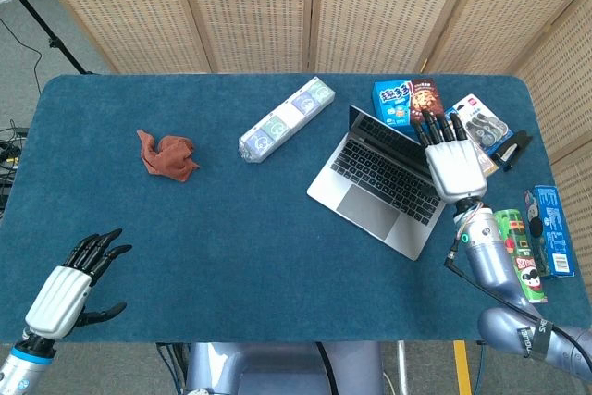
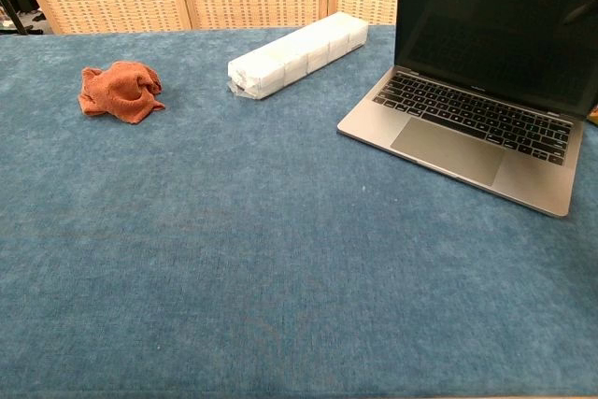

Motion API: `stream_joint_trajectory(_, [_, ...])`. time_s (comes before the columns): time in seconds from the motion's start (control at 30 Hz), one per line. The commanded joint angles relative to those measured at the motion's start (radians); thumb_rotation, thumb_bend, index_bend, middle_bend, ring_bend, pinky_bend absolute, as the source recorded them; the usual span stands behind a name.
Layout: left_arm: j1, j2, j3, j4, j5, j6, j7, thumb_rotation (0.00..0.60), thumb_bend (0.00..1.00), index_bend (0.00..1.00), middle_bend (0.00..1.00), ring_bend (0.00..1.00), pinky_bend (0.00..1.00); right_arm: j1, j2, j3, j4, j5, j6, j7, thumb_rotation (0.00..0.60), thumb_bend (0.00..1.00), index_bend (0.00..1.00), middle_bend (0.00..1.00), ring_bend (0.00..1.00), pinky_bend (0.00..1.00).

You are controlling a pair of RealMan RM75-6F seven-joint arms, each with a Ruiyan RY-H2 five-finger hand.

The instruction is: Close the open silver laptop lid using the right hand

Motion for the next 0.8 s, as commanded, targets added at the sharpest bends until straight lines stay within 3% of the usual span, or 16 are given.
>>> stream_joint_trajectory(0.03, [-0.001,0.001,0.001,0.0,0.001,0.0,-0.002,0.6,0.13,0.18,0.09,0.1,0.1,0.006,0.014,-0.013,-0.01,0.005,-0.006,-0.001,0.6,0.04,0.0,0.0,0.0,0.0])
stream_joint_trajectory(0.37, [-0.008,0.008,0.011,-0.002,0.019,-0.003,-0.019,0.6,0.13,0.18,0.09,0.1,0.1,0.039,0.03,-0.064,-0.018,0.021,-0.028,-0.008,0.6,0.08,0.0,0.0,0.0,0.0])
stream_joint_trajectory(0.8, [-0.016,0.007,0.02,-0.002,0.028,-0.016,-0.02,0.6,0.13,0.18,0.09,0.1,0.1,0.081,-0.023,-0.101,0.063,0.063,-0.027,0.006,0.6,0.11,0.0,0.0,0.0,0.0])
